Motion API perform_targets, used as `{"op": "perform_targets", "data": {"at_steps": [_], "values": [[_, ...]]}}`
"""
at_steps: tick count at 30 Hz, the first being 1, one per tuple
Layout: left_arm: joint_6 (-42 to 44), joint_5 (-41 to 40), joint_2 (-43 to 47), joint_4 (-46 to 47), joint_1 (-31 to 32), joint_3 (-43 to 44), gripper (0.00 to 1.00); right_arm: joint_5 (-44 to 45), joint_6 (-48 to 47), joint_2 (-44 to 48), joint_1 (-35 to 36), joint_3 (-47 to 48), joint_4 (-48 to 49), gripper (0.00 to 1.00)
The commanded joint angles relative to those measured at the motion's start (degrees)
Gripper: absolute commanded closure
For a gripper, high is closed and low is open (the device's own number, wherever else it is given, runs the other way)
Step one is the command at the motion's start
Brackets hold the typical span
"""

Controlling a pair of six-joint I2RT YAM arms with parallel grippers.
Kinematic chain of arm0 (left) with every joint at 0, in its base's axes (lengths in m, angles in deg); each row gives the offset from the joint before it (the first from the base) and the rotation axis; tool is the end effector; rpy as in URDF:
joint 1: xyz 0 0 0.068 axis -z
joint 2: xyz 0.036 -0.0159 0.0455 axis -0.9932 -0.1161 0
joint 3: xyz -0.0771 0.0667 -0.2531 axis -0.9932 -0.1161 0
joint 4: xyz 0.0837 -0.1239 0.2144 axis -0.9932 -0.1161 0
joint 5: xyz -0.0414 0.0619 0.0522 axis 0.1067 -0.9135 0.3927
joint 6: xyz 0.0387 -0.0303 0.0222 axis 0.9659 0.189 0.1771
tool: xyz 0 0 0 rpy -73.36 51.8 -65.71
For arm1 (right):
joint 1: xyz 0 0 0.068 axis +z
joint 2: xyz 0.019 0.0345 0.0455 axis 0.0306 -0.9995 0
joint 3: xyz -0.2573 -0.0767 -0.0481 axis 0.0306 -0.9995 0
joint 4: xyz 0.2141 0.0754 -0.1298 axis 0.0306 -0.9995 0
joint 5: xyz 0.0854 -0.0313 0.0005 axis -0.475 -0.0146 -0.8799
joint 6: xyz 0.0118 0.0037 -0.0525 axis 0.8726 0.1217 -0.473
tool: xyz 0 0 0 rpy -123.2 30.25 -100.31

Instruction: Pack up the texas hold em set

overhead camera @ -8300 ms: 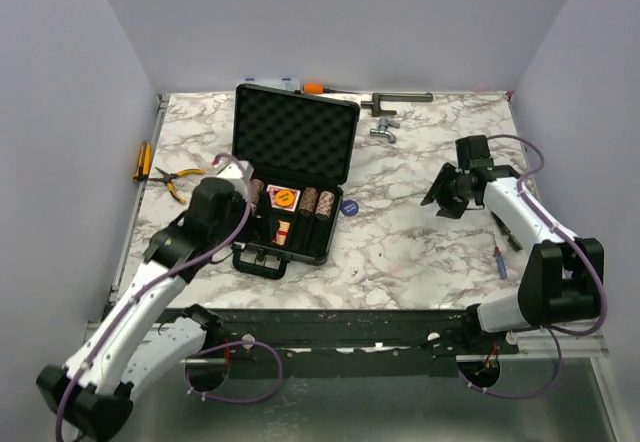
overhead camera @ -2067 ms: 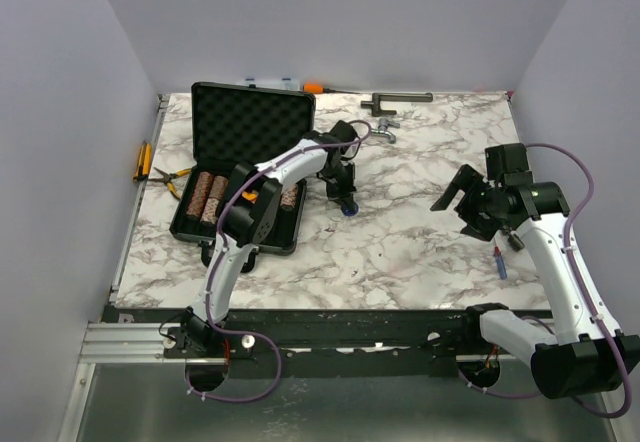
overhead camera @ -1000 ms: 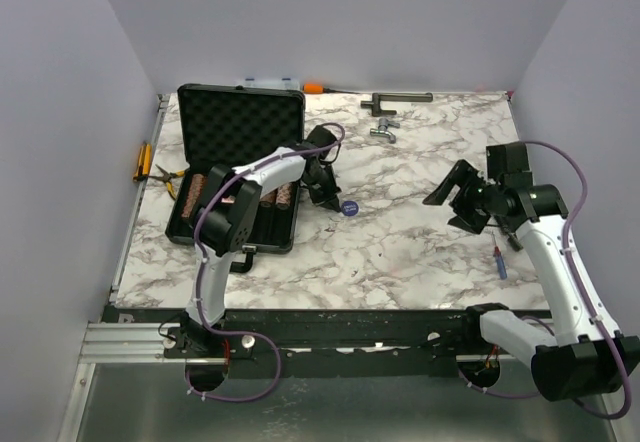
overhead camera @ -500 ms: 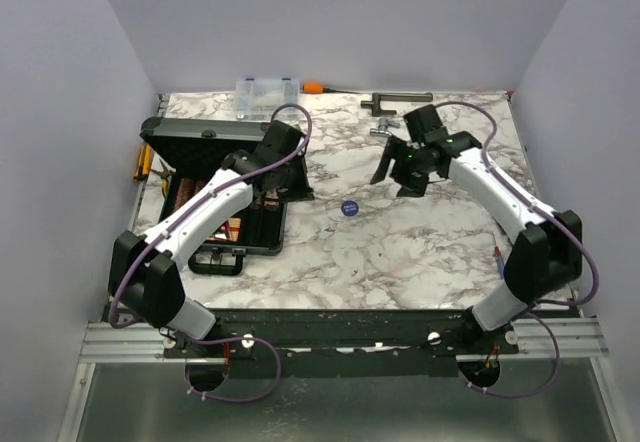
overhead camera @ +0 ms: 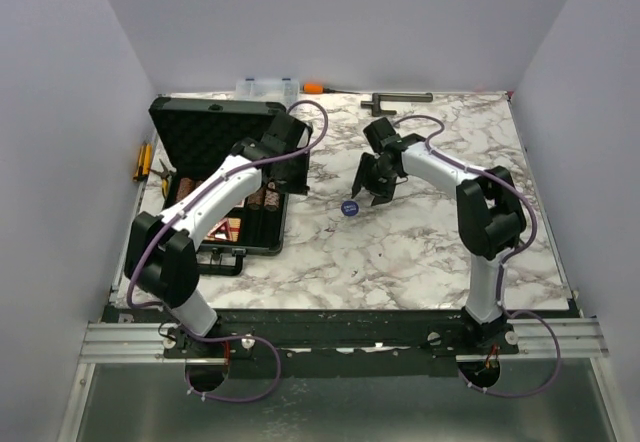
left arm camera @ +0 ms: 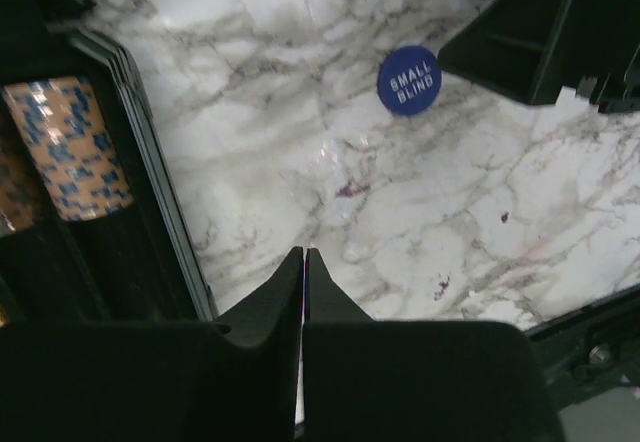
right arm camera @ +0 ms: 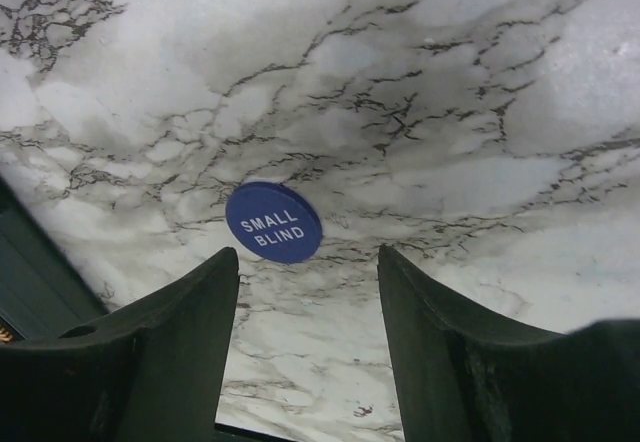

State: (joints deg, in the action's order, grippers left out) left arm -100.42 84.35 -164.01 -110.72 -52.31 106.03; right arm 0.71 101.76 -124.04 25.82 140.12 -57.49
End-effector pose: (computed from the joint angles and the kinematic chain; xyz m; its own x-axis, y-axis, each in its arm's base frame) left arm 0.2866 -0.1764 0.2883 -0.8729 0.0539 -0.4850 0.2244 0.9269 -0.3009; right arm 0.3595 0.1910 0.1879 -0.9376 0.2872 -0.1963 0.2229 0.9292 0.2948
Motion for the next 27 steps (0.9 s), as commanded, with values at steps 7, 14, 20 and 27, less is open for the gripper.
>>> {"op": "perform_targets", "data": {"at_steps": [7,14,20,27], "values": [[9.6,4.8,-9.4,-5.6,-3.5,16.9,1.0,2.9,2.7,-6.1,0.7,6.2,2.2,0.5],[4.6,7.5,-1.0,-3.8,-2.0,8.3,1.0,6.3,2.9,-10.6,2.0,9.0,0.9,0.66],[0.0,8.2,8.2,-0.6,-0.8,-4.0,1.0,7.7,1.9,-12.6,5.0,8.0,-0.1,0.68],[-3.4,7.1,16.2,1.2,1.1,-14.1,1.0,15.7,-1.4,-12.2,8.8,4.6,-5.6,0.71]]}}
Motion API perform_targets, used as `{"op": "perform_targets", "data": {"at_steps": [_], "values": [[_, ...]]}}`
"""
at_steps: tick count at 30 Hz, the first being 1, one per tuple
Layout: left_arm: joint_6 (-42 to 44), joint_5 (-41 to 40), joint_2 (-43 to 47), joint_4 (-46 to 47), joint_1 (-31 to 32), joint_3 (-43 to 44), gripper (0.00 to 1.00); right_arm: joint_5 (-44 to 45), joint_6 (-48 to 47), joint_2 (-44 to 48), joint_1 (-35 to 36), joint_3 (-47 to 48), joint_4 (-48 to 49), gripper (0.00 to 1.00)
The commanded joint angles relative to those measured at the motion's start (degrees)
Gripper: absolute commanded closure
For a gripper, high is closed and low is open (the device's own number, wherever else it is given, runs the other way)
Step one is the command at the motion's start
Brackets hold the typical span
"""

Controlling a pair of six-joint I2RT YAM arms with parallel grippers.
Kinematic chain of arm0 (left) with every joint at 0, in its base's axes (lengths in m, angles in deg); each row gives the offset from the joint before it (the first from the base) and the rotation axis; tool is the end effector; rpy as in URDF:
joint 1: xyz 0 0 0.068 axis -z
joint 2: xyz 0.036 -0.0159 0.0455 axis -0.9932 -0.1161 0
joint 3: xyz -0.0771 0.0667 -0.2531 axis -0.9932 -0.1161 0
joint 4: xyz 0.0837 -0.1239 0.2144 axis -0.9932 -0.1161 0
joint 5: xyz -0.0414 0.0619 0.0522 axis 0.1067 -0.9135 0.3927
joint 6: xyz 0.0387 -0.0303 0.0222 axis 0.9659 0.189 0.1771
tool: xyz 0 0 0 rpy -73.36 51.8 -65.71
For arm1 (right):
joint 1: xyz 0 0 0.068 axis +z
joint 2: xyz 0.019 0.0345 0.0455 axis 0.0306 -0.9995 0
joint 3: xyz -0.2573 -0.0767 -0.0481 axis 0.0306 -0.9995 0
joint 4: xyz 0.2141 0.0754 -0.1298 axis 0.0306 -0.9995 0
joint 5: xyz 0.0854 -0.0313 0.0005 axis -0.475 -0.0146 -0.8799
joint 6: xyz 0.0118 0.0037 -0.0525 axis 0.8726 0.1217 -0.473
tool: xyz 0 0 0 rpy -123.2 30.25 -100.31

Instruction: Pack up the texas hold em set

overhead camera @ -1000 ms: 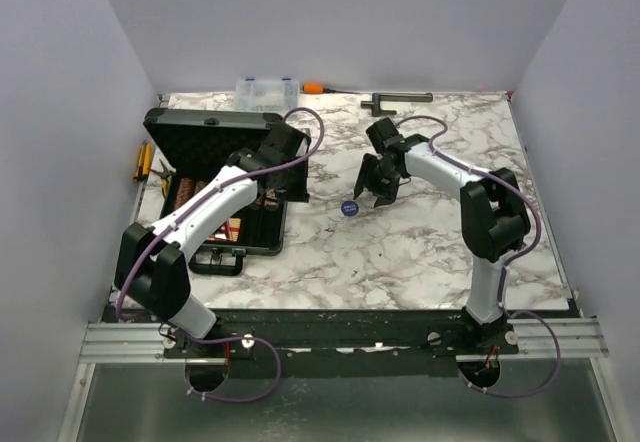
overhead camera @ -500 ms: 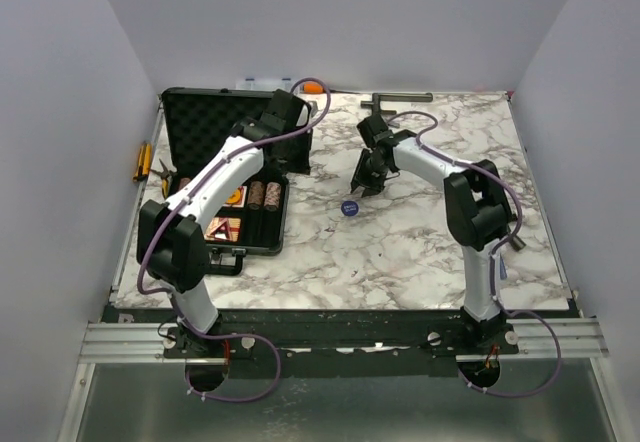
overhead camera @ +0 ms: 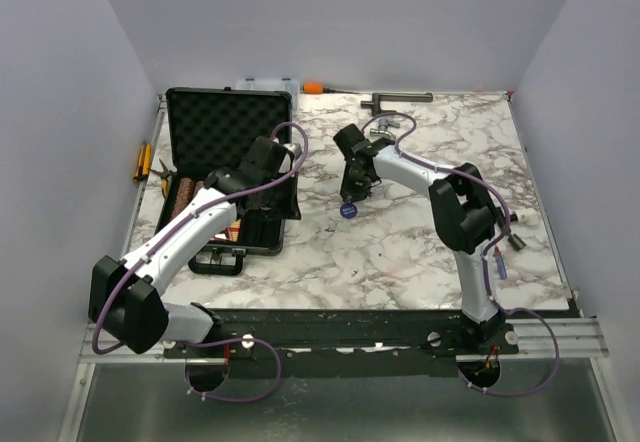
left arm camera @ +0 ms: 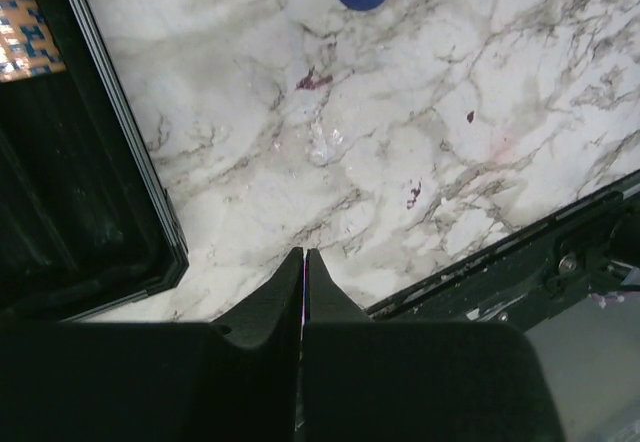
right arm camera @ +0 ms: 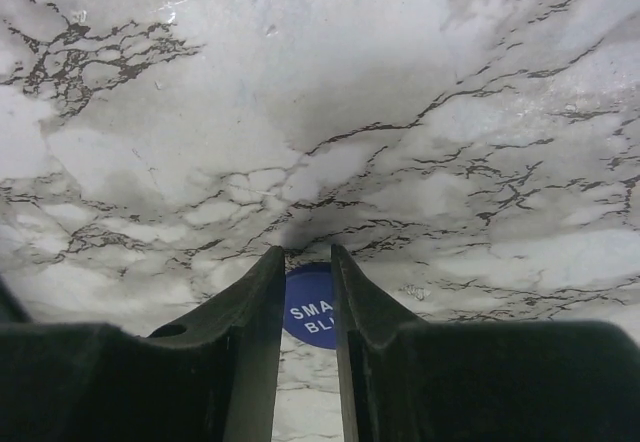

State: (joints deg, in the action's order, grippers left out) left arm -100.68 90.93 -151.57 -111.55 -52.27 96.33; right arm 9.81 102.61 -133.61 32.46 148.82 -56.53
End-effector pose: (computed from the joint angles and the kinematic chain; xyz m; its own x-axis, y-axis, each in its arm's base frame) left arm 0.2376 -0.1519 0.2973 -0.8796 0.0621 -0.4717 0.2742 0.8764 -0.3959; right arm 0.3695 0.2480 0.1634 -0.9307 0.2131 -0.2974 0.1601 0.9681 0.1927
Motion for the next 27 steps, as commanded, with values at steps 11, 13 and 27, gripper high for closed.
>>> {"op": "perform_targets", "data": {"at_steps": [11,13,27], "values": [[-5.4,-4.2,9.5,2.9,4.5,-12.5,1.0,4.1,-1.4,7.1,9.2,-18.4,-4.4,0.72],[-5.6,-6.1,10.3,3.2,6.1,-13.3,1.0,1.6,-1.7,8.5,11.0,-19.9,-3.1,0.72],[-3.9,-9.0,15.6,18.0,13.8,-20.7,0.02,16.4,-3.5,18.4,13.7,-4.5,-14.9,0.68]]}}
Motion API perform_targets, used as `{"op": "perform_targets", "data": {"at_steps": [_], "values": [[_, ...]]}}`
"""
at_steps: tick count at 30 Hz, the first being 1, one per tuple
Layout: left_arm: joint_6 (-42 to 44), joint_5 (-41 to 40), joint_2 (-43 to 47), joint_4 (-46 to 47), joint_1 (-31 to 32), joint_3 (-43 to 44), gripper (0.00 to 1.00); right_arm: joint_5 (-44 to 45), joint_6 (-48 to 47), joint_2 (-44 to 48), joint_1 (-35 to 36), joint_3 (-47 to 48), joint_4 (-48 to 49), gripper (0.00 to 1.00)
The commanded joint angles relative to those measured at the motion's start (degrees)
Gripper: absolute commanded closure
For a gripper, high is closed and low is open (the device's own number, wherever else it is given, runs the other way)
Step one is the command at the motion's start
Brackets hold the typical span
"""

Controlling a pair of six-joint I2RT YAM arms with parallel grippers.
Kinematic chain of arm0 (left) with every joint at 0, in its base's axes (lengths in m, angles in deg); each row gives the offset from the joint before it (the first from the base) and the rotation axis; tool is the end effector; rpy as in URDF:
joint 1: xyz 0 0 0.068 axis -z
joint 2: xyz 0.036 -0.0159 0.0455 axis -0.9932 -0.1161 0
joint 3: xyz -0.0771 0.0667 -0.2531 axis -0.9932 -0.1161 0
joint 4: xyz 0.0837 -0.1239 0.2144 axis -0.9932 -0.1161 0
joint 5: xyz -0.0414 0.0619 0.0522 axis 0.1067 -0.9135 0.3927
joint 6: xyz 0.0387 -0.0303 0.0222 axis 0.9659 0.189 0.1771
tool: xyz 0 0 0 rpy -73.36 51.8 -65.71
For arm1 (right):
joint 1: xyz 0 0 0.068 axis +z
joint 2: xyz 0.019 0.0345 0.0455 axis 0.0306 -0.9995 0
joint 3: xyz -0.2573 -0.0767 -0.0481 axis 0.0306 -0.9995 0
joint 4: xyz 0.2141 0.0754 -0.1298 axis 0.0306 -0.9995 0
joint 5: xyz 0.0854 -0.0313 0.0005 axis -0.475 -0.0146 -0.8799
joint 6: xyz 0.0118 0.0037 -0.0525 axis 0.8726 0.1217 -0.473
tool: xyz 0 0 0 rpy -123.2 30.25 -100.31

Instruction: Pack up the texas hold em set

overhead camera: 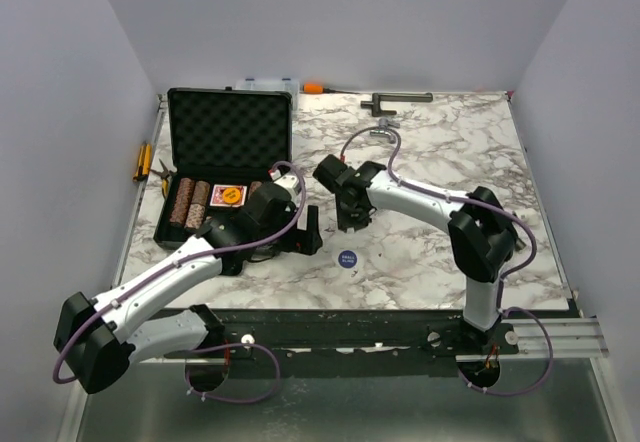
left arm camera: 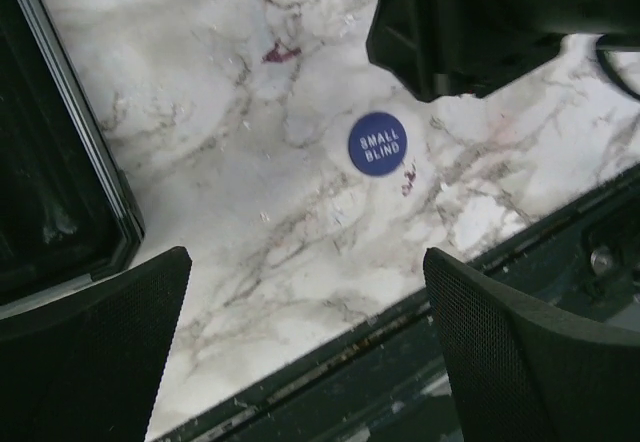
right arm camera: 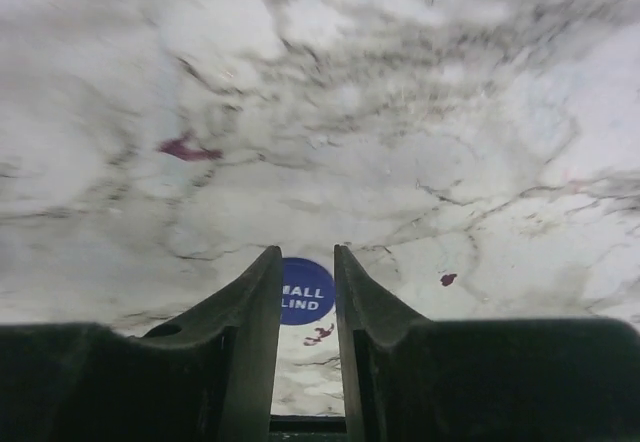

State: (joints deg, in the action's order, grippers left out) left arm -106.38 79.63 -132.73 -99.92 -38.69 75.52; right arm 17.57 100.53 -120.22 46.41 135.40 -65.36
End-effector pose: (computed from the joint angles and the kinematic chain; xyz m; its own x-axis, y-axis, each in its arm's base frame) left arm 0.1533 -0.1522 0.2688 -0.7819 0.0720 -0.6192 0.3686 0.8545 -0.3660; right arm 0.2547 0.2733 0.1867 -0.9553 -0.0773 -0.2854 -0.0754 0.9970 -0.0178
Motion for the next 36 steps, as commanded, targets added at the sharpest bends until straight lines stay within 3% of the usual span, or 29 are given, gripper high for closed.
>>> {"op": "perform_targets", "data": {"at_steps": [1,3,7,14,23,29,36], "values": [[2.0,0.6,-3.6,6.4,1.5,0.7,0.03,9.9,-1.3,6.0,-0.3,10.2,-7.1,0.67],[3.3,-2.7,-4.9,6.3,4.2,1.7,0.05,11.7,-0.5,8.3,-1.0,12.1,-9.1,0.64],[4.6,-1.1,-10.7,6.6,5.9,3.8,0.14,13.6,0.9,14.1,-3.6,10.8,-11.9,0.55],[7.8,-4.4,-24.3,3.2,10.9,12.1,0.17,18.5,5.8,26.8,-5.9,3.2,-17.0,0.29],[7.7,-5.3,-37.7,1.1,13.2,19.1,0.22,14.7,16.8,40.9,-6.1,-5.7,-21.9,0.27],[8.2,-7.2,-42.4,-0.4,14.6,21.9,0.23,15.2,20.9,45.8,-6.1,-8.0,-23.9,0.26],[8.4,-7.5,-46.1,-1.3,15.4,24.3,0.31,12.5,23.4,47.9,-6.1,-11.5,-21.9,0.26]]}}
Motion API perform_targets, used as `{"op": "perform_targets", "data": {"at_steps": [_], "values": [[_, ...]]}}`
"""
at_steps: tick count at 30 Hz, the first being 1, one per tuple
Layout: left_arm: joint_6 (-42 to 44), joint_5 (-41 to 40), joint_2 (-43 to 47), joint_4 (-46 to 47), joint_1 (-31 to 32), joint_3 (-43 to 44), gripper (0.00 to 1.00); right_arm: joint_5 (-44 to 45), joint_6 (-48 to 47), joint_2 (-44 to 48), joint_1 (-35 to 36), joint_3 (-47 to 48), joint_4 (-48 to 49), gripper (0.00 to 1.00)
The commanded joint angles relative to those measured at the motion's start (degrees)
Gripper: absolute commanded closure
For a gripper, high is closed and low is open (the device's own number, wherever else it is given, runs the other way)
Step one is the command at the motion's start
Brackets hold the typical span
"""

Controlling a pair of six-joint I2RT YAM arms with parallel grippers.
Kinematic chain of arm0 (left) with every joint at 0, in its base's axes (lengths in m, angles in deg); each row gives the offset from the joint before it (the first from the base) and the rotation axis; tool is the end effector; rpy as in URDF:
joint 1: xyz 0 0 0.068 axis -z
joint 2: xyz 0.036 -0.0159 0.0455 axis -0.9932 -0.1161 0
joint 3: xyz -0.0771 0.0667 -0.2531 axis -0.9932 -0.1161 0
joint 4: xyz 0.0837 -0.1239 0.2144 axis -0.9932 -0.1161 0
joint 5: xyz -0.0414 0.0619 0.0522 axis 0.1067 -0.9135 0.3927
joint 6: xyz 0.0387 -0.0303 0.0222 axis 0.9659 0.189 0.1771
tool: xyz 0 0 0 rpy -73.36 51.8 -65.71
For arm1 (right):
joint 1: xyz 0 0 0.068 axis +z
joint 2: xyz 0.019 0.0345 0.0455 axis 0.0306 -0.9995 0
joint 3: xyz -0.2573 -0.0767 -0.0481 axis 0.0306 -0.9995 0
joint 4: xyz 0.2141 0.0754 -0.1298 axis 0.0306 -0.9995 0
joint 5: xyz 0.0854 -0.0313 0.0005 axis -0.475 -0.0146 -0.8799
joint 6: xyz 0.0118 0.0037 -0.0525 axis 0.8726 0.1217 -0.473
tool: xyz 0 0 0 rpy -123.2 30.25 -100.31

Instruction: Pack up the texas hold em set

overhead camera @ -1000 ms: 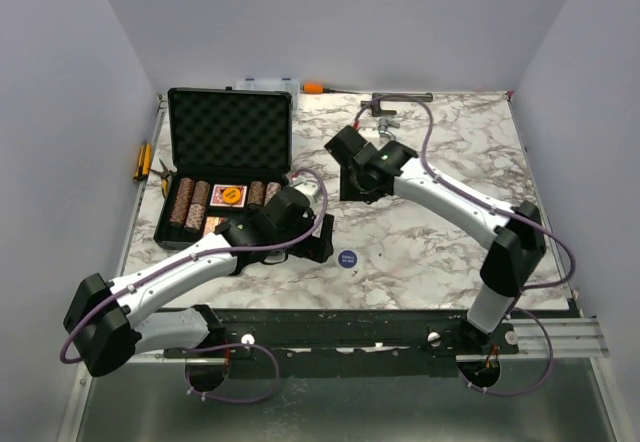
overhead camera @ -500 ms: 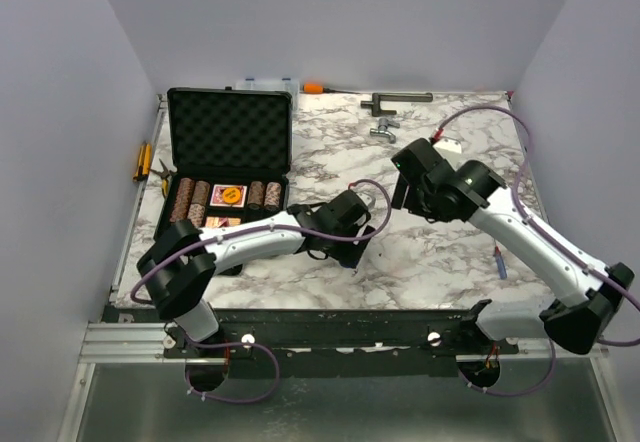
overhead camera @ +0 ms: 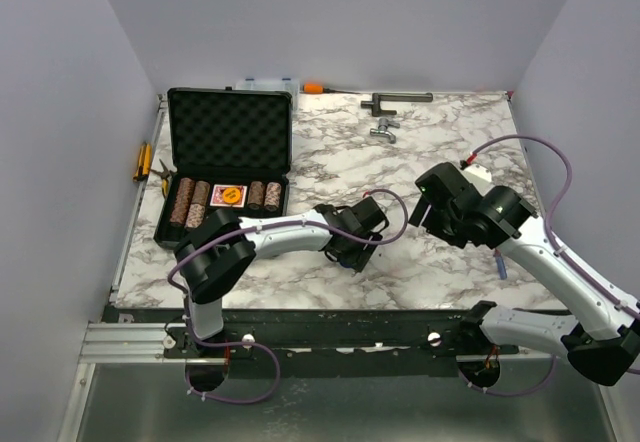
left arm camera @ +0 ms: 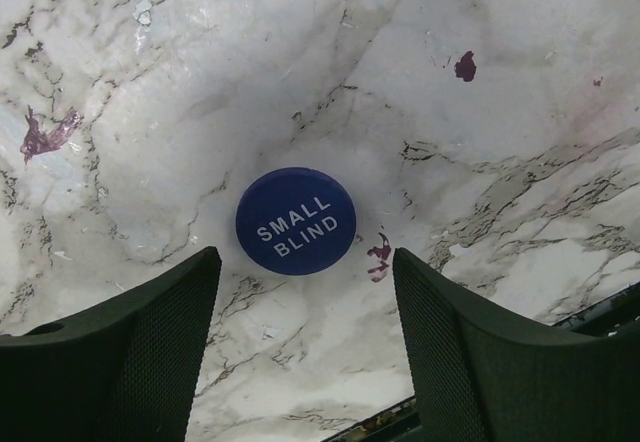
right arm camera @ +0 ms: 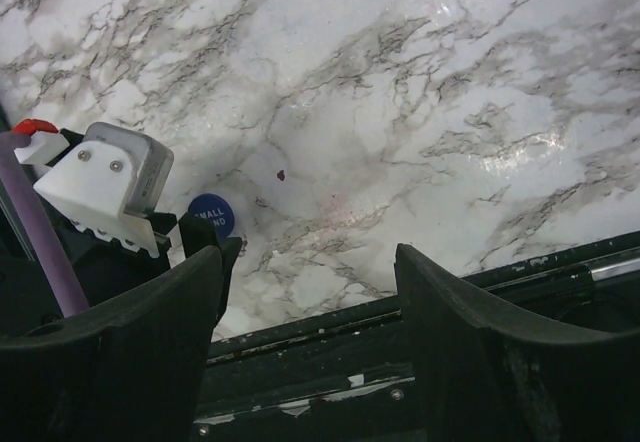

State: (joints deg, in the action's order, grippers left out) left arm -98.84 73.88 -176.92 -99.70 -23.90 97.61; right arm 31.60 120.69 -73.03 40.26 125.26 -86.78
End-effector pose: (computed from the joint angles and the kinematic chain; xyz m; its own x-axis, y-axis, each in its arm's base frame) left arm 0.1864 -0.3097 0.1796 -0.7485 0.5226 -0.4082 0.6001 0.7958 -0.0814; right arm 0.1454 0.1099 0.3448 -0.7053 0.4376 -0.5578 0.3798 0.8976 0.2239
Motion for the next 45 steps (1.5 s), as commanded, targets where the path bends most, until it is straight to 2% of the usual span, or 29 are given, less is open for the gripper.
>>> {"op": "perform_targets", "data": {"at_steps": [1,10,19,29,31,38,45], "values": [[0.8,-1.8,-2.5,-1.6,0.7,2.7,0.32,-1.5,3.2,0.7,0.1,-1.5,-0.6,0.26],[0.6,-4.0,-5.1,-2.4,0.8,3.8,0.33,-2.1,4.4,2.2,0.0,-3.0,-0.3,0.26],[0.2,-2.2,-7.6,-2.3,0.8,3.8,0.46,-2.1,4.7,2.1,0.1,-3.1,-0.4,0.26],[-1.8,-0.6,-7.8,-1.0,0.8,0.8,0.56,-1.4,4.6,2.0,0.0,-2.4,-0.5,0.26],[-1.9,-0.4,-7.5,-0.8,0.8,0.4,0.58,-0.3,4.2,1.8,0.0,-1.2,-0.9,0.24],[-2.1,-0.7,-4.5,-0.7,1.0,0.1,0.62,2.9,1.8,-0.9,0.0,7.0,-0.9,0.07],[-2.3,-1.0,-1.7,-1.3,1.6,-0.3,0.63,5.9,-0.8,-5.2,0.0,16.1,-0.4,0.03]]}}
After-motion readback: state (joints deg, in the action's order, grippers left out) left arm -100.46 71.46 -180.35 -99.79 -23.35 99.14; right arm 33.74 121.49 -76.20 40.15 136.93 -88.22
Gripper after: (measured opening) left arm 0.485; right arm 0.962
